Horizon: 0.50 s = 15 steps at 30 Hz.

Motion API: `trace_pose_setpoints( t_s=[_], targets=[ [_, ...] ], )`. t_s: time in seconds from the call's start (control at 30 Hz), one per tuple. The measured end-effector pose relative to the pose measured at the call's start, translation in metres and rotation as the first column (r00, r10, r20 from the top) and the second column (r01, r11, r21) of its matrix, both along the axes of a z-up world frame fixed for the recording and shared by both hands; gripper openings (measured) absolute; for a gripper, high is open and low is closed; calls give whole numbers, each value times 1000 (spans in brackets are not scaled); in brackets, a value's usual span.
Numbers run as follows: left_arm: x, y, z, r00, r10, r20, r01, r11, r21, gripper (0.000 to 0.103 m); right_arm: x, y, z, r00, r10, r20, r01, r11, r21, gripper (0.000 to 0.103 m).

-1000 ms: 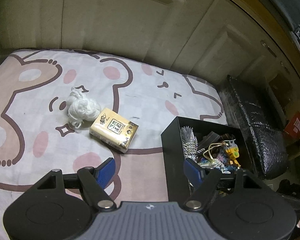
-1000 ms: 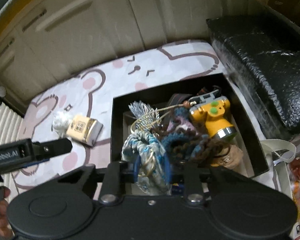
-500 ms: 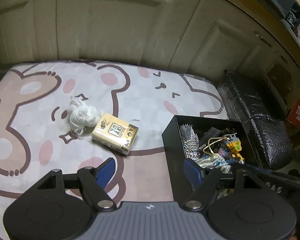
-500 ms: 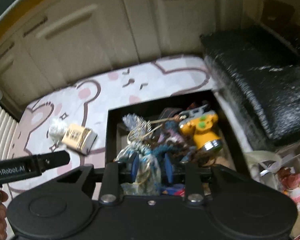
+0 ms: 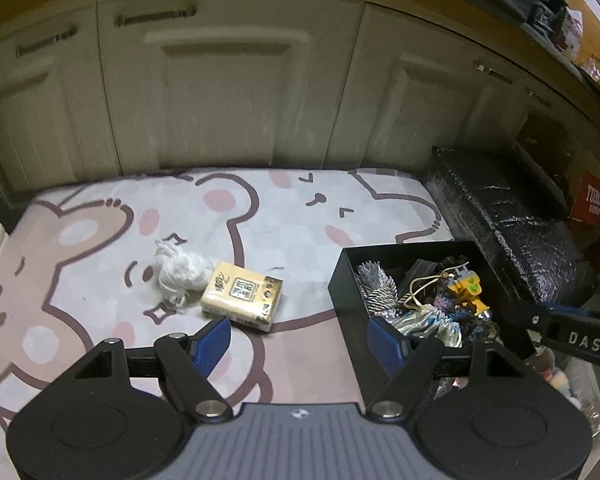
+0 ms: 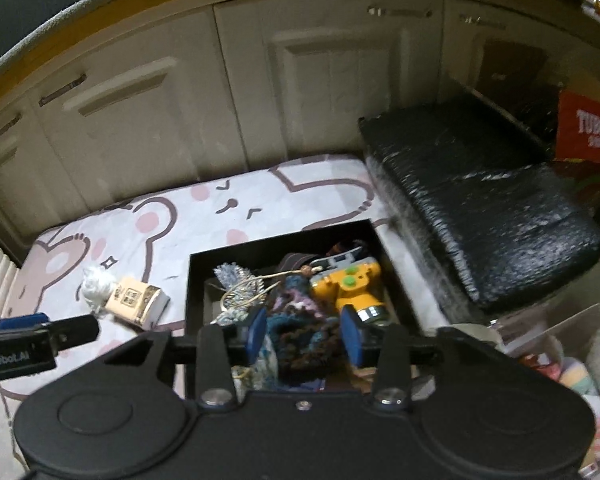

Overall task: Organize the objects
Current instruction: 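Open right tool releasing pouch and lift both tools from the box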

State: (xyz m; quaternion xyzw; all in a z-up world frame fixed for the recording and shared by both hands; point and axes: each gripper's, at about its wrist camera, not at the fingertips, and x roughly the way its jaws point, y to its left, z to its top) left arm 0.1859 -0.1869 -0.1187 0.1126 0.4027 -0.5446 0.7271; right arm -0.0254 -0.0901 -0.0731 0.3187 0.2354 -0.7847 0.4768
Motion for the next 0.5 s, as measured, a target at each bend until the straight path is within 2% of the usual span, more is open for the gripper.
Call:
trace_pose_setpoints(
  t_s=[0.07,0.17,0.33,0.43,0.5],
  targets=[
    [-1,3,3,1000,2,28,-2,1000,-2,84,3,4,3,1000,7,-27,-7,1000,-6,66],
    [-4,6,5,998,-1,64,1,1000,-6,92,6,9,6,997,0,-73,-1,1000,-10,77],
    [-5,9,6,996,1,87,0,1000,-8,101,5,15,11,995,-16,-98,15,1000,-19,87],
    [-4,11,6,996,7,94,-6,1000,-12,103,5,20,12,993,-27,-114,24,999,-27,97],
    [-4,10,5,995,4,97,-3,1000,-11,103,4,22,12,992,-35,-124,31,999,-34,98]
  ],
)
